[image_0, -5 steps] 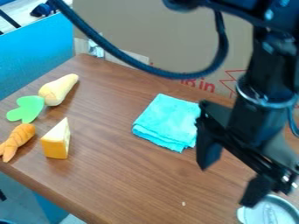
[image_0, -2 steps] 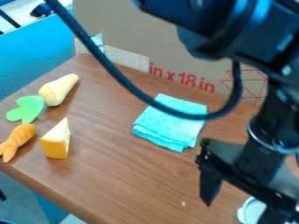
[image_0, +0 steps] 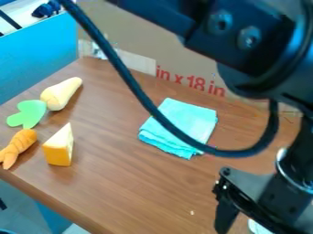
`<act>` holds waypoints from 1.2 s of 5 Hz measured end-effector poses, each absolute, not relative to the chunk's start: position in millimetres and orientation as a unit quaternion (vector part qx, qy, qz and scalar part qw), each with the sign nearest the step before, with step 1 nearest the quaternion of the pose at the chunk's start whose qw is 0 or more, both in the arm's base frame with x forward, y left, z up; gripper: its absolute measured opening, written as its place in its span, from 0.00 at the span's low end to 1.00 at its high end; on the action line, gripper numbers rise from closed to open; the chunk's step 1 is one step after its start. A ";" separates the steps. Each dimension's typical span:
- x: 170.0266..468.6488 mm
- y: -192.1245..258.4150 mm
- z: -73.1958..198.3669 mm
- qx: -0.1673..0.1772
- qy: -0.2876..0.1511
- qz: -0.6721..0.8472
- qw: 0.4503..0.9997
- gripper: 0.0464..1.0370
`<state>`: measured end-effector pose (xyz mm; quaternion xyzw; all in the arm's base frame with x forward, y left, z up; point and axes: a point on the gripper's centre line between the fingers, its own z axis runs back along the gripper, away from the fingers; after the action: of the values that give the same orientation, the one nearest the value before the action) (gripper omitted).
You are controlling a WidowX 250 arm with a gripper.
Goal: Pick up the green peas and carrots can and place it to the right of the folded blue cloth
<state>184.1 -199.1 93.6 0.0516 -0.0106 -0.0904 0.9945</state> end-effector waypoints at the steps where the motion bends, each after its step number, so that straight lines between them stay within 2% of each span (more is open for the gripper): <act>1: 190.2 -207.4 91.4 0.040 -0.021 -0.097 0.994 0.96; 2: 202.3 -214.1 96.3 0.029 -0.041 -0.109 0.993 0.96; 6: 217.4 -234.3 81.7 0.039 -0.020 -0.152 0.987 0.96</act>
<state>217.4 -234.3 81.7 0.0388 -0.0204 -0.1515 0.9875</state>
